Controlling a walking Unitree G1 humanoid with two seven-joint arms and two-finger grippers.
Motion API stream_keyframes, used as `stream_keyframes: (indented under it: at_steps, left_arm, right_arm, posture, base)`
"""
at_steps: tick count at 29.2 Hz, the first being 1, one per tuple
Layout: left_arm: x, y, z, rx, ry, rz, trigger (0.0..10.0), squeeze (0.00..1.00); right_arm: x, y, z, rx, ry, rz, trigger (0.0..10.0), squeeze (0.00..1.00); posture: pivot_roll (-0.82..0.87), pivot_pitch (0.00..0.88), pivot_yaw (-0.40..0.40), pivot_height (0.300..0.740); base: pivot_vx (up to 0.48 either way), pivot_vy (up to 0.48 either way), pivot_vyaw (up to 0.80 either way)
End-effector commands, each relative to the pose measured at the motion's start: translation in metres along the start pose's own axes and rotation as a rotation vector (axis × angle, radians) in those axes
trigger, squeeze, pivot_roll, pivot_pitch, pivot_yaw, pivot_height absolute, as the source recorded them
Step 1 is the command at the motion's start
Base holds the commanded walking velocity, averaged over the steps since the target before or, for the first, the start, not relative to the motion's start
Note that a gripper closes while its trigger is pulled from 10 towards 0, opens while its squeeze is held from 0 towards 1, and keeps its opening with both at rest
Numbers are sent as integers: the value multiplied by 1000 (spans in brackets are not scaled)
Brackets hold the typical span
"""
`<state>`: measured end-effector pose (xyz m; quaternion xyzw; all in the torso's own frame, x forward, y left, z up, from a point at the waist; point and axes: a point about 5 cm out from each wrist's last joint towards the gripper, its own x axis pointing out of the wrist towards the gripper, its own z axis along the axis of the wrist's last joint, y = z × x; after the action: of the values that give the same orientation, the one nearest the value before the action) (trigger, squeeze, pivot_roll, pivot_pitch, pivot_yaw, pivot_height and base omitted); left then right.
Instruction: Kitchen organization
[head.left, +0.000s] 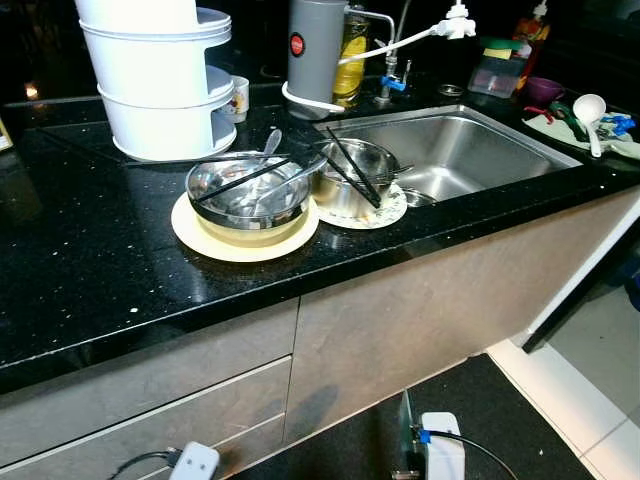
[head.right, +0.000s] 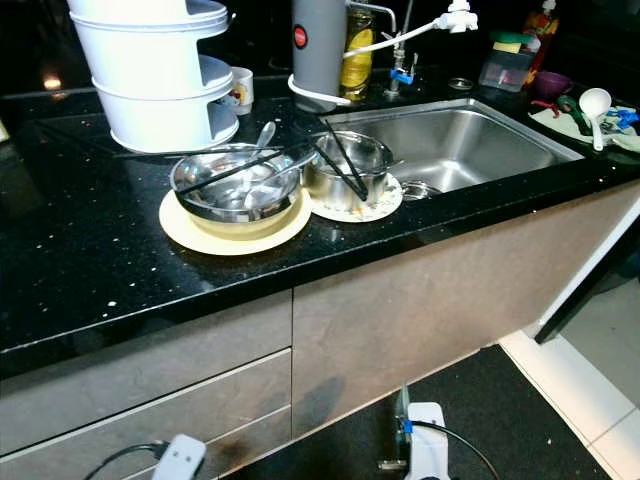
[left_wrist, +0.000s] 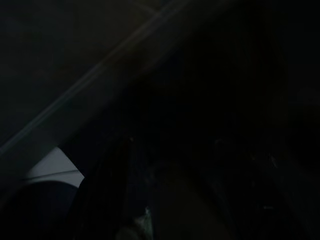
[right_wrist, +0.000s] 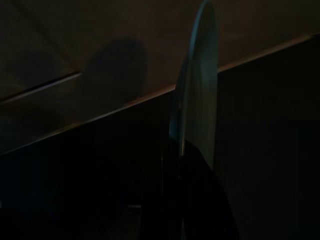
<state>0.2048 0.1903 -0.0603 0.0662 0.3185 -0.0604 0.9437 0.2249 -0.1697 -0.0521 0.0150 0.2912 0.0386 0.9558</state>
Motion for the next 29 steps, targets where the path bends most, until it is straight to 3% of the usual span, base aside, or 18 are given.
stream_keyframes:
  at_steps: [1, 5, 6, 10, 14, 17, 21, 22, 24, 28, 29]
  left_arm:
    - [-1, -4, -2, 13, -3, -18, 10000, 0]
    - [-2, -9, 9, 82, -112, -8, 10000, 0]
    - [-1, -11, 6, 116, -67, -27, 10000, 0]
    - [-2, -14, 4, 56, -57, -78, 10000, 0]
    - [0, -15, 0, -15, -18, -36, 10000, 0]
    - [1, -19, 1, 13, -4, -53, 10000, 0]
    - [2, -20, -1, 26, 26, -60, 10000, 0]
    - [2, -19, -5, 80, 82, -51, 10000, 0]
    - [2, -20, -7, 37, 88, -50, 10000, 0]
    - [2, -18, -5, 79, 87, -21, 10000, 0]
    - [2, -20, -5, 52, 88, -41, 10000, 0]
  right_arm:
    - [-3, 2, -8, -20, 35, 13, 10000, 0]
    - [-4, 5, -14, 24, 77, 41, 10000, 0]
    - [-4, 6, -14, 16, 73, 39, 10000, 0]
    - [-4, 8, -14, 9, 67, 40, 10000, 0]
    - [-4, 14, -16, -32, 80, 84, 10000, 0]
    - [-5, 19, -17, -88, 86, 137, 10000, 0]
    - [-4, 17, -16, -77, 85, 126, 10000, 0]
    - [-4, 15, -15, -56, 84, 113, 10000, 0]
    - [-3, 14, -14, -43, 83, 107, 10000, 0]
    - [-4, 14, -14, -49, 85, 109, 10000, 0]
    - [-4, 13, -15, -50, 86, 110, 10000, 0]
  posture:
    - [-12, 139, -40, 740]
    - [-12, 143, -39, 740]
    - [-13, 143, -34, 740]
    - [-16, 144, -32, 740]
    - [-21, 144, -32, 740]
    - [-23, 146, -38, 740]
    - [-28, 150, -44, 740]
    - [-31, 153, -43, 740]
    - [-30, 159, -43, 740]
    - [-24, 164, -42, 740]
    - [-24, 164, -42, 740]
  base:
    - [0, 0, 0]
    - [0, 0, 0]
    - [0, 0, 0]
    - [0, 0, 0]
    - [0, 0, 0]
    - [0, 0, 800]
    - [0, 0, 800]
    - [0, 0, 800]
    - [0, 0, 800]
    - [0, 0, 800]
    - [0, 0, 800]
